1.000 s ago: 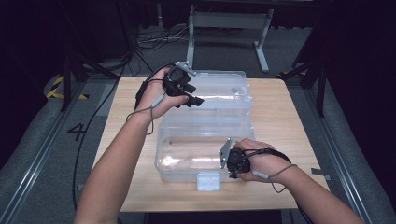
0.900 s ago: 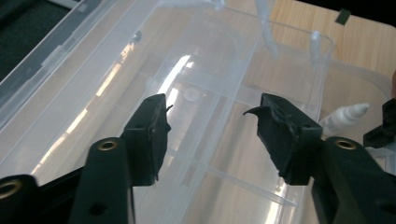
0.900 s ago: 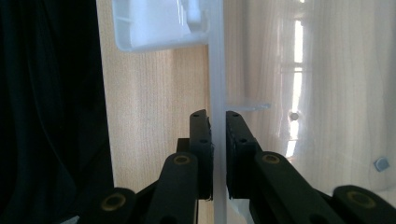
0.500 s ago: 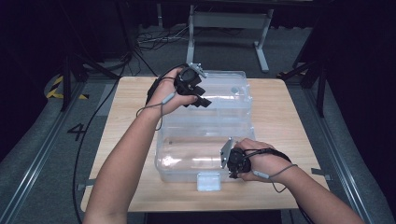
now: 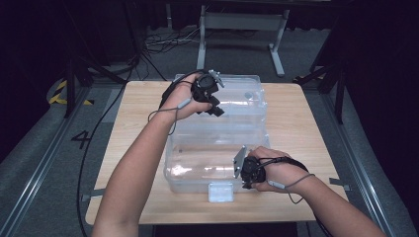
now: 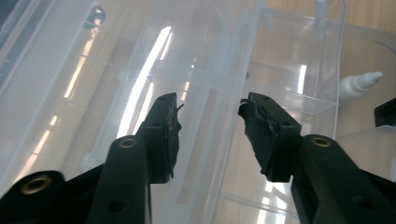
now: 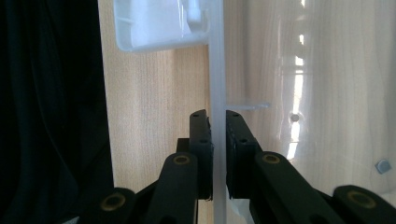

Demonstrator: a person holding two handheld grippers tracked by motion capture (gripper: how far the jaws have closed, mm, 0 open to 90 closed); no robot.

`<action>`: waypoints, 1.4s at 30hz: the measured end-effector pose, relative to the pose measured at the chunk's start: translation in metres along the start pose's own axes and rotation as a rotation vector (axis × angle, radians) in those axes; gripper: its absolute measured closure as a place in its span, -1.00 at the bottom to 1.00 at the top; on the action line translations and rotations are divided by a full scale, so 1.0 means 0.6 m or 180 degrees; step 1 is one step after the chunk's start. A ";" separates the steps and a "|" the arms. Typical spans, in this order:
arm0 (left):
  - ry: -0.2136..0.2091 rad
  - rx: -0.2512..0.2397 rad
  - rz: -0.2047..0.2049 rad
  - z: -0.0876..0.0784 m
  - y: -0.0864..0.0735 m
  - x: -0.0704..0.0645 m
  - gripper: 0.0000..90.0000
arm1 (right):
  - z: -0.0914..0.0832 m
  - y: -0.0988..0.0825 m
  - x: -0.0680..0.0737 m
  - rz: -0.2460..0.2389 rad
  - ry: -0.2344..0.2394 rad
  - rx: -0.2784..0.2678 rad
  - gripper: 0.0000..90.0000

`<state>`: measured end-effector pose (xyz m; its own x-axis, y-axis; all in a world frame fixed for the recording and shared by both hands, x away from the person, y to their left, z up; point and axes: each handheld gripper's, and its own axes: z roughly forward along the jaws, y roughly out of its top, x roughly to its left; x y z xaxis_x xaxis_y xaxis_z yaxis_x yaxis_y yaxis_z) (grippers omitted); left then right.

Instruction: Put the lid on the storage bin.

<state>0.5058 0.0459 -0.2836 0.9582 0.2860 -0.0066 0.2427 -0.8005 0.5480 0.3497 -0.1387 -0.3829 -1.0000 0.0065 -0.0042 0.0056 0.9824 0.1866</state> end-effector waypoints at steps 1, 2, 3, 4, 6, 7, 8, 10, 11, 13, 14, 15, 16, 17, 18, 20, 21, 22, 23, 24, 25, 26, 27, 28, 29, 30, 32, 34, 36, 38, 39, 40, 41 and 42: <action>0.0015 0.0029 0.0017 0.002 0.002 -0.001 0.29 | 0.000 0.000 0.000 -0.0001 -0.0003 -0.0006 0.86; 0.0036 0.0048 0.0029 0.004 0.003 -0.002 0.38 | 0.000 -0.001 0.001 -0.0003 -0.0005 -0.0009 0.86; 0.0042 0.0049 0.0036 0.004 0.005 -0.003 0.38 | 0.000 -0.001 0.001 -0.0003 -0.0005 -0.0009 0.86; 0.0014 0.0057 0.0032 0.004 0.007 -0.003 0.43 | 0.000 -0.001 0.001 -0.0005 -0.0007 -0.0011 0.86; -0.0020 0.0071 0.0011 0.005 0.009 -0.005 0.61 | 0.001 -0.002 0.000 -0.0035 -0.0017 -0.0049 0.86; -0.0029 0.0077 0.0022 0.005 0.010 -0.005 0.61 | 0.001 -0.002 0.000 -0.0035 -0.0017 -0.0049 0.86; -0.0040 0.0095 0.0038 0.005 0.012 -0.005 0.64 | 0.000 -0.002 0.001 -0.0003 -0.0009 -0.0038 0.86; -0.0090 0.0137 0.0042 0.005 0.014 -0.007 0.79 | 0.000 -0.002 0.000 -0.0005 -0.0007 -0.0035 0.86; -0.0087 0.0134 0.0053 0.005 0.015 -0.008 0.84 | 0.000 -0.002 0.000 -0.0007 -0.0006 -0.0036 0.86; -0.0105 0.0146 0.0045 0.004 0.014 -0.008 0.86 | 0.001 -0.002 0.000 -0.0022 -0.0008 -0.0048 0.86; -0.0114 0.0143 0.0028 0.004 0.013 -0.007 0.87 | 0.001 -0.002 0.000 -0.0013 -0.0011 -0.0045 0.86; -0.0131 0.0143 0.0022 0.003 0.012 -0.006 0.88 | 0.001 -0.002 0.000 -0.0011 -0.0010 -0.0044 0.86; -0.0144 0.0142 0.0008 0.003 0.011 -0.005 0.88 | 0.001 -0.002 0.000 -0.0012 -0.0011 -0.0045 0.86; -0.0152 0.0138 0.0011 0.003 0.011 -0.005 0.89 | 0.001 -0.002 0.000 -0.0020 -0.0011 -0.0050 0.86; -0.0153 0.0141 0.0013 0.003 0.011 -0.005 0.89 | 0.001 -0.002 0.000 -0.0019 -0.0011 -0.0049 0.86; -0.0153 0.0159 0.0016 0.003 0.012 -0.005 0.90 | 0.001 -0.002 0.000 -0.0022 -0.0011 -0.0041 0.86; -0.0156 0.0161 0.0013 0.003 0.012 -0.005 0.90 | 0.001 -0.002 0.000 -0.0023 -0.0009 -0.0046 0.86; -0.0152 0.0161 0.0029 0.004 0.013 -0.005 0.90 | 0.001 -0.002 0.000 -0.0022 -0.0009 -0.0047 0.86; -0.0154 0.0160 0.0026 0.004 0.014 -0.004 0.90 | 0.001 -0.002 -0.001 -0.0026 -0.0008 -0.0049 0.86; -0.0169 0.0178 0.0003 0.004 0.015 -0.004 0.90 | 0.000 -0.002 0.000 0.0000 -0.0005 -0.0033 0.86; -0.0172 0.0206 0.0016 0.004 0.016 -0.004 0.91 | 0.000 -0.002 0.000 -0.0004 -0.0005 -0.0035 0.86; -0.0172 0.0206 0.0016 0.004 0.016 -0.004 0.91 | 0.000 -0.002 0.000 -0.0004 -0.0005 -0.0035 0.86; -0.0156 0.0224 0.0029 0.004 0.018 -0.005 0.91 | 0.001 -0.002 0.000 -0.0003 -0.0003 -0.0035 0.86; -0.0144 0.0255 0.0060 0.004 0.020 -0.006 0.91 | 0.000 -0.002 0.000 -0.0002 -0.0002 -0.0032 0.86; -0.0129 0.0286 0.0083 0.004 0.023 -0.008 0.92 | 0.000 -0.001 0.001 0.0028 -0.0002 -0.0002 0.86; -0.0107 0.0305 0.0101 0.004 0.025 -0.010 0.92 | 0.000 -0.001 0.001 0.0026 -0.0002 -0.0002 0.86; -0.0073 0.0332 0.0120 0.005 0.029 -0.014 0.92 | 0.000 -0.001 0.001 0.0005 -0.0004 -0.0008 0.86; -0.0077 0.0342 0.0117 0.005 0.030 -0.016 0.92 | 0.001 -0.002 0.000 -0.0010 0.0000 -0.0031 0.86; -0.0075 0.0335 0.0093 0.004 0.030 -0.016 0.92 | 0.001 -0.002 0.000 -0.0005 -0.0005 -0.0037 0.86; -0.0073 0.0336 0.0089 0.004 0.029 -0.019 0.92 | 0.001 -0.002 0.000 0.0000 -0.0007 -0.0042 0.86; -0.0068 0.0347 0.0103 0.003 0.029 -0.020 0.92 | 0.001 -0.002 0.000 0.0001 -0.0007 -0.0044 0.86; -0.0061 0.0332 0.0124 0.002 0.029 -0.021 0.92 | 0.001 -0.003 0.000 0.0018 -0.0007 -0.0039 0.86; -0.0075 0.0339 0.0121 0.001 0.029 -0.023 0.92 | 0.001 -0.003 0.000 0.0023 -0.0002 -0.0040 0.86; -0.0089 0.0328 0.0132 0.001 0.028 -0.023 0.92 | 0.001 -0.003 0.000 0.0016 -0.0001 -0.0046 0.86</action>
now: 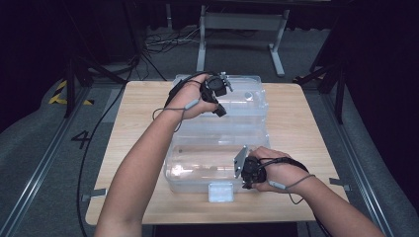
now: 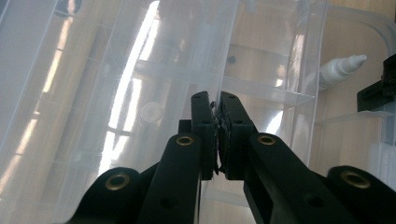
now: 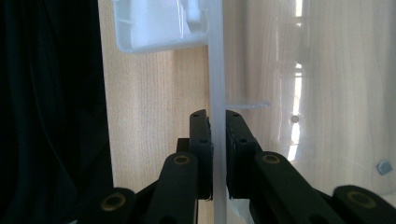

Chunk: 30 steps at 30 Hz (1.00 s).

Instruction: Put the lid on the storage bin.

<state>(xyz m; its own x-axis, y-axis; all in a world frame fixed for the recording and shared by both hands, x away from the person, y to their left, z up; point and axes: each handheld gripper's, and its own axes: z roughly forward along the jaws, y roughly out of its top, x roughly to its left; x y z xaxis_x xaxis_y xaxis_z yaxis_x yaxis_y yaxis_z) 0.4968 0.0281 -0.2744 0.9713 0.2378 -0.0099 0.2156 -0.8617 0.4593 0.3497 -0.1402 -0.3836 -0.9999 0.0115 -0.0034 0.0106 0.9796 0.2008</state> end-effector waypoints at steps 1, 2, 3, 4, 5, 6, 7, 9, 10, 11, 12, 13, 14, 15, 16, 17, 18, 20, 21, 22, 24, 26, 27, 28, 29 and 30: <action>-0.0010 -0.0027 0.0003 0.000 -0.001 0.000 0.93 | 0.000 0.000 0.000 0.0001 0.0001 -0.0001 0.86; -0.0023 -0.0036 -0.0015 -0.001 -0.002 -0.001 0.93 | 0.000 0.000 0.000 -0.0002 0.0003 -0.0002 0.86; -0.0039 -0.0038 -0.0018 -0.002 -0.002 -0.002 0.93 | 0.000 0.000 0.000 0.0013 0.0007 0.0014 0.86; -0.0036 -0.0059 -0.0020 -0.003 -0.003 -0.004 0.93 | 0.000 0.000 0.000 0.0013 0.0007 0.0014 0.86; -0.0048 -0.0058 0.0002 -0.004 -0.003 -0.008 0.93 | 0.000 0.000 0.000 0.0019 0.0014 0.0017 0.86; -0.0052 -0.0042 0.0014 -0.006 -0.003 -0.009 0.93 | 0.000 0.001 0.000 0.0015 0.0019 0.0017 0.86; -0.0051 -0.0062 0.0034 -0.006 -0.003 -0.012 0.93 | 0.000 0.001 0.000 0.0011 0.0018 0.0020 0.86; -0.0054 -0.0042 0.0076 -0.009 -0.003 -0.018 0.94 | 0.001 0.001 -0.001 -0.0012 0.0023 0.0011 0.86; -0.0051 -0.0059 0.0069 -0.009 -0.003 -0.021 0.94 | 0.001 0.002 -0.002 -0.0032 0.0021 0.0004 0.86; -0.0057 -0.0046 0.0102 -0.011 -0.003 -0.023 0.94 | 0.001 0.002 -0.002 -0.0022 0.0029 0.0006 0.86; -0.0046 -0.0047 0.0136 -0.012 -0.003 -0.028 0.94 | 0.001 0.002 -0.002 -0.0011 0.0024 0.0019 0.86; -0.0046 -0.0048 0.0128 -0.013 -0.003 -0.032 0.94 | 0.001 0.002 -0.001 0.0003 0.0025 0.0020 0.86; -0.0046 -0.0048 0.0128 -0.013 -0.003 -0.032 0.94 | 0.001 0.002 -0.001 0.0003 0.0025 0.0020 0.86; -0.0044 -0.0054 0.0133 -0.013 -0.004 -0.039 0.95 | 0.000 0.002 -0.001 0.0005 0.0029 0.0024 0.86; -0.0044 -0.0054 0.0133 -0.013 -0.004 -0.039 0.95 | 0.000 0.002 -0.001 0.0005 0.0029 0.0024 0.86; -0.0050 -0.0052 0.0142 -0.015 -0.004 -0.042 0.95 | 0.000 0.002 -0.001 0.0002 0.0030 0.0026 0.86; -0.0056 -0.0048 0.0155 -0.015 -0.005 -0.044 0.95 | 0.000 0.002 -0.001 0.0004 0.0030 0.0027 0.86; -0.0064 -0.0052 0.0187 -0.017 -0.007 -0.050 0.95 | 0.001 0.002 -0.001 -0.0004 0.0040 0.0020 0.86; -0.0056 -0.0058 0.0191 -0.018 -0.008 -0.052 0.95 | 0.001 0.002 -0.001 -0.0007 0.0038 0.0022 0.86; -0.0056 -0.0062 0.0209 -0.019 -0.009 -0.056 0.95 | 0.001 0.002 -0.001 -0.0011 0.0039 0.0024 0.86; -0.0054 -0.0066 0.0219 -0.020 -0.012 -0.063 0.96 | 0.000 0.002 -0.002 -0.0034 0.0029 0.0040 0.86; -0.0067 -0.0072 0.0236 -0.021 -0.014 -0.067 0.96 | 0.000 0.003 -0.002 -0.0032 0.0038 0.0039 0.86; -0.0067 -0.0075 0.0245 -0.021 -0.014 -0.069 0.96 | 0.000 0.003 -0.003 -0.0049 0.0029 0.0049 0.86; -0.0068 -0.0072 0.0251 -0.021 -0.015 -0.071 0.96 | 0.000 0.003 -0.002 -0.0050 0.0024 0.0051 0.86; -0.0057 -0.0072 0.0281 -0.022 -0.015 -0.074 0.96 | 0.001 0.003 -0.002 -0.0039 0.0016 0.0043 0.86; -0.0055 -0.0080 0.0283 -0.021 -0.015 -0.078 0.96 | 0.001 0.003 -0.002 -0.0053 0.0022 0.0043 0.86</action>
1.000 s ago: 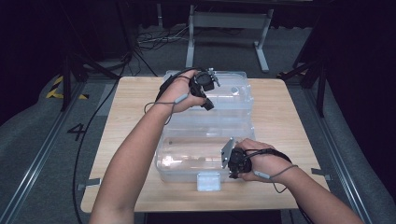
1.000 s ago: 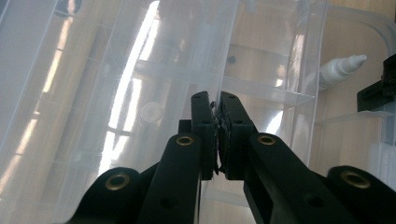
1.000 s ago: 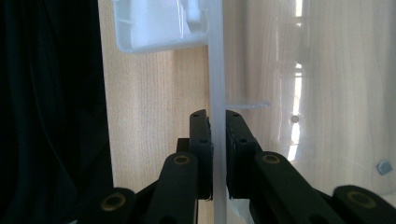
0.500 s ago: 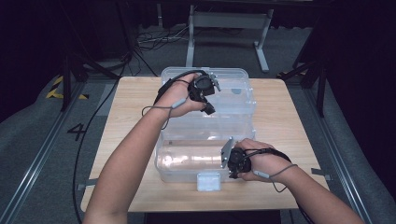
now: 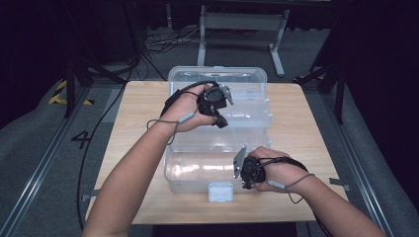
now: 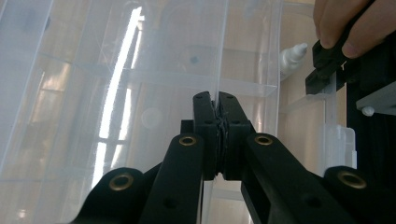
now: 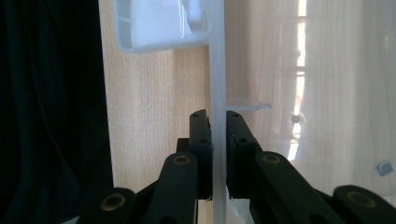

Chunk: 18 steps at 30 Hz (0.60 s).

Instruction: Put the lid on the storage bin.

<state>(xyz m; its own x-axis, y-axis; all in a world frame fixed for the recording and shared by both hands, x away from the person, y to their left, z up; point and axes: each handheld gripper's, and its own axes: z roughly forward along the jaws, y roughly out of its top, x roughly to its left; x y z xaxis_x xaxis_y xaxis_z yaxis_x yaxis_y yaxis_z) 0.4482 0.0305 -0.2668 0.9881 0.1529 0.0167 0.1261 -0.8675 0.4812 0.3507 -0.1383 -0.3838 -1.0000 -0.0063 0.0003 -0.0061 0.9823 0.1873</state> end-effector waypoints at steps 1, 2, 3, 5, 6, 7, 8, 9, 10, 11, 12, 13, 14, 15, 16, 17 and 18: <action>0.0001 0.0009 0.0014 0.000 0.000 -0.003 0.96 | 0.000 0.000 0.000 0.0011 0.0007 -0.0010 0.86; 0.0004 0.0009 0.0019 0.000 0.000 -0.005 0.96 | 0.000 0.000 0.000 -0.0003 -0.0004 -0.0001 0.86; -0.0004 0.0018 0.0031 0.000 0.000 -0.008 0.97 | 0.000 0.000 0.000 0.0002 0.0000 0.0000 0.86; -0.0009 0.0023 0.0046 0.000 0.000 -0.012 0.97 | 0.000 0.000 -0.001 -0.0008 -0.0001 0.0006 0.86; -0.0013 0.0031 0.0086 -0.001 0.000 -0.013 0.97 | 0.001 0.000 0.000 0.0008 0.0005 -0.0008 0.86; -0.0007 0.0021 0.0071 0.000 0.000 -0.015 0.97 | 0.001 0.000 0.000 0.0011 0.0009 -0.0008 0.86; -0.0013 0.0037 0.0079 0.000 0.000 -0.016 0.97 | 0.001 0.000 -0.001 -0.0012 0.0000 0.0000 0.86; -0.0021 0.0038 0.0087 0.000 -0.001 -0.017 0.97 | 0.001 0.000 -0.001 -0.0011 -0.0002 0.0000 0.86; -0.0019 0.0042 0.0095 0.000 0.000 -0.018 0.97 | 0.001 0.000 0.000 -0.0006 -0.0003 -0.0006 0.86; -0.0025 0.0040 0.0097 0.000 -0.001 -0.020 0.97 | 0.001 0.000 0.000 -0.0003 -0.0003 -0.0006 0.86; -0.0027 0.0045 0.0121 0.000 -0.001 -0.021 0.97 | 0.000 0.000 -0.001 -0.0010 -0.0002 -0.0002 0.86; -0.0030 0.0049 0.0109 0.000 -0.001 -0.023 0.97 | 0.000 0.000 0.000 0.0003 0.0002 -0.0007 0.86; -0.0035 0.0039 0.0111 0.001 -0.001 -0.025 0.97 | 0.000 0.000 0.000 0.0005 0.0002 -0.0007 0.86; -0.0038 0.0053 0.0127 0.000 -0.001 -0.027 0.97 | 0.001 0.000 0.000 0.0009 0.0001 -0.0012 0.86; -0.0038 0.0050 0.0136 0.001 -0.001 -0.029 0.97 | 0.001 -0.001 0.000 0.0007 -0.0001 -0.0011 0.86; -0.0041 0.0059 0.0152 0.001 -0.002 -0.031 0.98 | 0.001 -0.001 0.000 0.0007 -0.0004 -0.0012 0.86; -0.0051 0.0062 0.0159 0.001 -0.002 -0.032 0.98 | 0.000 -0.001 0.001 0.0023 -0.0002 -0.0002 0.86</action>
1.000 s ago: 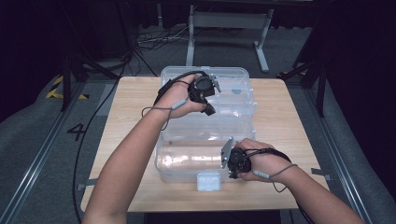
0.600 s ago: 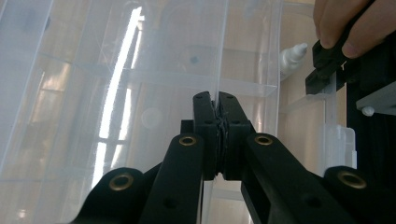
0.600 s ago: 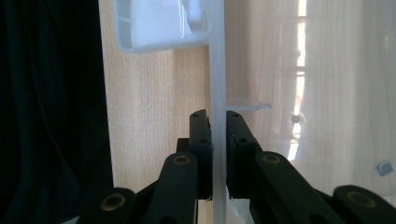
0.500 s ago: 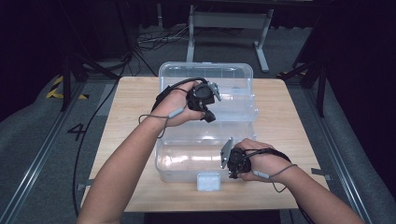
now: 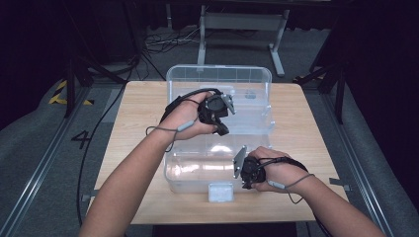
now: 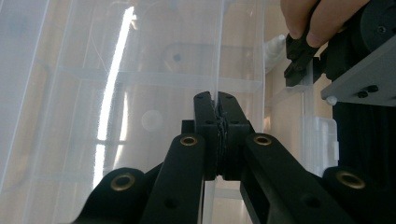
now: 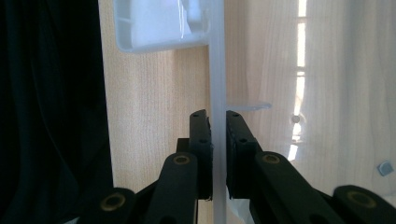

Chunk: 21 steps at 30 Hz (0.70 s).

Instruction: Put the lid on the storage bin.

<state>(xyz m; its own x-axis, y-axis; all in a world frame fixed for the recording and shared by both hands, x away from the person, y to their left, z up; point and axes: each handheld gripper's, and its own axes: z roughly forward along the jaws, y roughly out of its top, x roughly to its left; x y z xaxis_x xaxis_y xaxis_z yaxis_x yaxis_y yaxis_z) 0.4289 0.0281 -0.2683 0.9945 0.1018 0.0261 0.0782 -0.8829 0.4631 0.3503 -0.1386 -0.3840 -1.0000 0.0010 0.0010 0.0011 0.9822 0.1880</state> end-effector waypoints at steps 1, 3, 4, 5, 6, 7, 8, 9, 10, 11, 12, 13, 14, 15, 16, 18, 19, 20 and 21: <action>-0.0014 -0.0007 -0.0001 0.001 -0.001 -0.002 0.98 | 0.000 0.000 0.000 -0.0003 -0.0002 -0.0001 0.86; -0.0018 -0.0009 0.0007 0.001 -0.001 -0.003 0.97 | 0.000 0.000 0.000 -0.0003 -0.0006 -0.0003 0.86; -0.0036 -0.0022 -0.0004 0.001 -0.003 -0.005 0.97 | 0.000 0.000 0.001 -0.0003 -0.0009 -0.0004 0.86; -0.0045 -0.0027 0.0006 0.002 -0.004 -0.007 0.98 | 0.000 0.000 0.002 0.0002 -0.0011 -0.0006 0.86; -0.0046 -0.0027 0.0007 0.002 -0.005 -0.011 0.98 | 0.000 0.000 0.002 -0.0012 -0.0026 -0.0004 0.86; -0.0046 -0.0027 0.0007 0.002 -0.005 -0.011 0.98 | 0.000 0.000 0.002 -0.0012 -0.0026 -0.0004 0.86; -0.0038 -0.0032 0.0012 0.003 -0.005 -0.013 0.98 | 0.000 0.000 0.002 -0.0014 -0.0030 -0.0002 0.86; -0.0034 -0.0026 0.0026 0.003 -0.005 -0.015 0.98 | 0.000 0.000 0.002 -0.0013 -0.0032 -0.0003 0.86; -0.0023 -0.0031 0.0034 0.004 -0.006 -0.016 0.98 | 0.001 0.000 0.002 -0.0002 -0.0031 -0.0007 0.86; -0.0023 -0.0019 0.0034 0.004 -0.006 -0.019 0.98 | 0.001 0.000 0.002 -0.0007 -0.0036 -0.0005 0.86; -0.0024 -0.0026 0.0045 0.004 -0.006 -0.020 0.98 | 0.001 0.000 0.002 -0.0018 -0.0038 -0.0020 0.86; -0.0017 -0.0028 0.0040 0.005 -0.007 -0.022 0.98 | 0.001 0.000 0.002 -0.0020 -0.0042 -0.0022 0.86; -0.0006 -0.0043 0.0040 0.006 -0.008 -0.025 0.98 | 0.001 0.000 0.002 -0.0021 -0.0049 -0.0027 0.86; -0.0007 -0.0046 0.0041 0.006 -0.008 -0.026 0.98 | 0.001 0.000 0.003 -0.0029 -0.0061 -0.0024 0.87; -0.0004 -0.0055 0.0046 0.007 -0.009 -0.028 0.98 | 0.001 0.000 0.003 -0.0048 -0.0067 -0.0010 0.87; -0.0006 -0.0050 0.0076 0.007 -0.010 -0.030 0.98 | 0.001 0.000 0.004 -0.0043 -0.0081 -0.0008 0.87; -0.0012 -0.0058 0.0073 0.008 -0.011 -0.032 0.98 | 0.001 0.000 0.005 -0.0033 -0.0081 -0.0007 0.87; -0.0023 -0.0065 0.0067 0.009 -0.012 -0.034 0.98 | 0.001 0.000 0.005 -0.0033 -0.0081 -0.0007 0.87; -0.0024 -0.0071 0.0078 0.009 -0.012 -0.035 0.98 | 0.001 0.000 0.005 -0.0033 -0.0082 -0.0008 0.87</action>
<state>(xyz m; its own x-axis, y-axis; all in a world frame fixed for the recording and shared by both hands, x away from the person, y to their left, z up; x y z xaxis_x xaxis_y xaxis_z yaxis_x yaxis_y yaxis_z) 0.4081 0.0298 -0.2773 0.9966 0.0767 0.0311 0.0523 -0.8746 0.4821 0.3472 -0.1383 -0.3847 -0.9996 -0.0044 -0.0262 -0.0093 0.9817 0.1903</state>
